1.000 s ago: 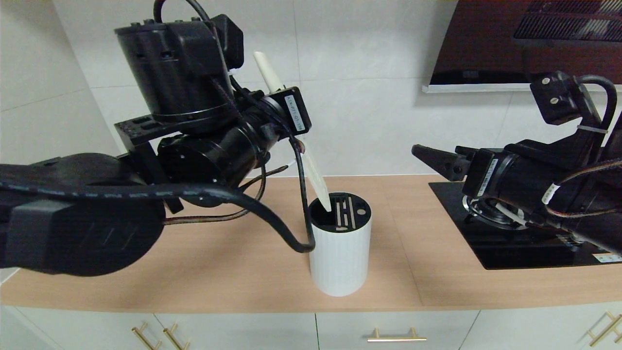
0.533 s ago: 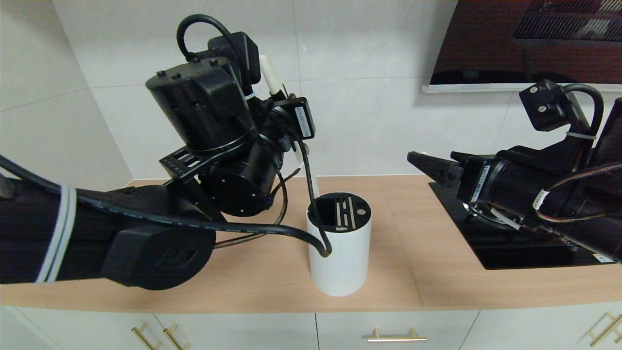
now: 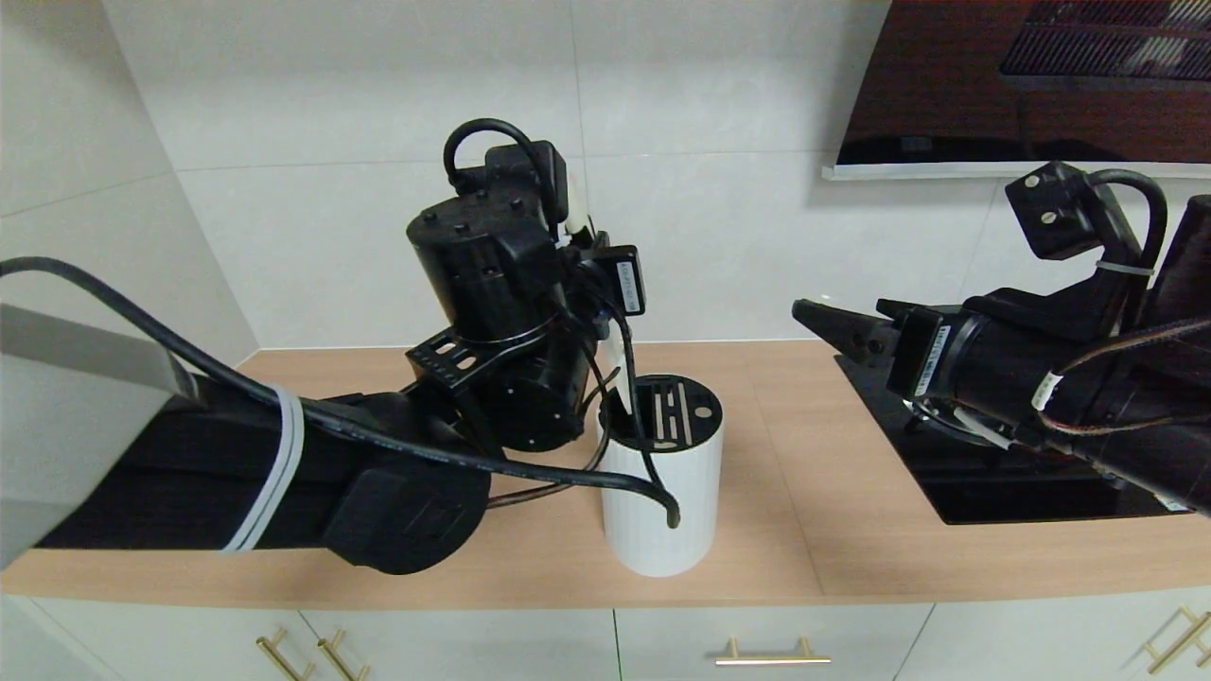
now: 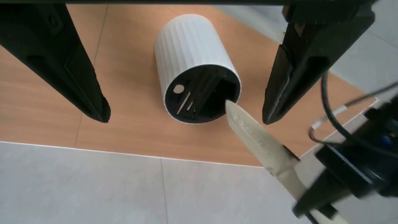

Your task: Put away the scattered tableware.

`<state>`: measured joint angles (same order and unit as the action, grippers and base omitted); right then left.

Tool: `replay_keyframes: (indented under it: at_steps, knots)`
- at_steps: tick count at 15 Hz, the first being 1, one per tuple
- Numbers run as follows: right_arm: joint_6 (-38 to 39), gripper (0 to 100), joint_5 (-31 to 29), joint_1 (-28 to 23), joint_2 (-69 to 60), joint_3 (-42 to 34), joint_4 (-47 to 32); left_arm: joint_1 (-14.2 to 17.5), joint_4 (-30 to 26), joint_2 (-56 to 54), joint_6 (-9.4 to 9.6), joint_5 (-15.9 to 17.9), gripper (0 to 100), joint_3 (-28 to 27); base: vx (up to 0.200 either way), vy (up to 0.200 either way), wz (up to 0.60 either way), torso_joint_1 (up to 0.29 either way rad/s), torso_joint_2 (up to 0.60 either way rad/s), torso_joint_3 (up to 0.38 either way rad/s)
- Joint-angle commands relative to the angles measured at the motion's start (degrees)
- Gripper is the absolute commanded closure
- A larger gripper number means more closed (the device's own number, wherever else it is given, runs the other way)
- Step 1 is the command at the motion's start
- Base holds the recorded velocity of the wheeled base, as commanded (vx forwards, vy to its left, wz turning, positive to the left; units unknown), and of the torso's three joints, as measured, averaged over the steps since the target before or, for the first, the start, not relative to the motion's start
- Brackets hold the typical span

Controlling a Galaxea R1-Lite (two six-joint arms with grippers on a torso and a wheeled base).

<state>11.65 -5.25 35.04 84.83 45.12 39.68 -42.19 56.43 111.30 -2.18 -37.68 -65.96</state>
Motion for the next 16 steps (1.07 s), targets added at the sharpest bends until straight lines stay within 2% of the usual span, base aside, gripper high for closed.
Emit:
replay_keyframes:
  at_steps: [1, 3, 16]
  knots:
    - [-0.05, 0, -0.02, 0.03, 0.42, -0.03, 0.13, -0.17, 0.08, 1.11, -0.10, -0.02, 100, 0.05, 0.000, 0.000, 0.00, 0.000, 0.00, 0.000]
    - [-0.05, 0, -0.02, 0.03, 0.42, -0.03, 0.13, -0.17, 2.28, 2.43, 0.07, -0.02, 100, 0.22, 0.000, 0.000, 0.00, 0.000, 0.00, 0.000]
    - [-0.05, 0, -0.02, 0.03, 1.56, -0.38, 0.31, -2.98, 2.54, 10.96, -0.19, -0.29, 100, 3.82, 0.000, 0.000, 0.00, 0.000, 0.00, 0.000]
